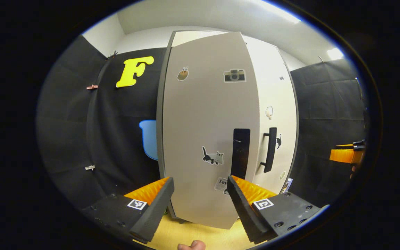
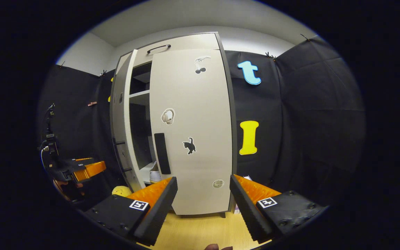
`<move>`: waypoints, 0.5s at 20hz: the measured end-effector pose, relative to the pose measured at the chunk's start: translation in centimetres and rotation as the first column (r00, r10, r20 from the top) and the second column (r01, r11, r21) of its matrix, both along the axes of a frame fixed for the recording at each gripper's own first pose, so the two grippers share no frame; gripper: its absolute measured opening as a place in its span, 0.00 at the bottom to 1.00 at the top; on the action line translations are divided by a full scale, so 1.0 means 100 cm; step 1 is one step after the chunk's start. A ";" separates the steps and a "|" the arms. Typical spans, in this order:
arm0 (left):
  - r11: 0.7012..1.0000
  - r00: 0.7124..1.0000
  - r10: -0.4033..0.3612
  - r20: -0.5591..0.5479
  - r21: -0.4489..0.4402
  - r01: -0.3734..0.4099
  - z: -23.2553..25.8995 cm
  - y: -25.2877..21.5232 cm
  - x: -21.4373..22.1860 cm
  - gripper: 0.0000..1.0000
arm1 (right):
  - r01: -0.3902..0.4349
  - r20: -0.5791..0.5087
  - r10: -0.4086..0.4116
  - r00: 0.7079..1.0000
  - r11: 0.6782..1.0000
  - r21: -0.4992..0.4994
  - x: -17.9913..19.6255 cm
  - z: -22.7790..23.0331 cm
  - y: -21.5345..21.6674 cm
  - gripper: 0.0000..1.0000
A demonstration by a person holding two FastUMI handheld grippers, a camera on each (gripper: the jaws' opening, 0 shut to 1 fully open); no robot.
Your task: Grab one shoe with the right hand and put it into the shoe cabinet, grab the other shoe with the left hand and put it into the shoe cabinet; then close the right door with the right hand and the left door with the left hand.
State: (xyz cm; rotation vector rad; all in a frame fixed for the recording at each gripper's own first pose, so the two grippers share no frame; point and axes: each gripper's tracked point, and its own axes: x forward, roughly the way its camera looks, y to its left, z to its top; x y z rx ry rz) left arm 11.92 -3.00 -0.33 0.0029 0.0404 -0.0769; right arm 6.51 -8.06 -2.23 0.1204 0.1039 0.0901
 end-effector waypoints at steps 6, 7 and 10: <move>0.998 0.999 0.050 0.007 -0.034 -0.050 0.005 -0.007 -0.015 0.95 | -0.002 -0.001 0.002 1.000 1.000 0.026 0.008 0.002 0.003 0.98; 0.998 0.998 0.058 0.010 -0.036 -0.058 0.006 -0.007 -0.016 0.95 | -0.001 -0.002 0.001 1.000 1.000 0.029 0.010 0.002 0.003 0.98; 0.998 0.999 0.054 0.003 -0.040 -0.053 0.006 -0.012 -0.019 0.95 | 0.011 -0.002 -0.011 1.000 1.000 0.029 0.012 0.003 0.002 0.98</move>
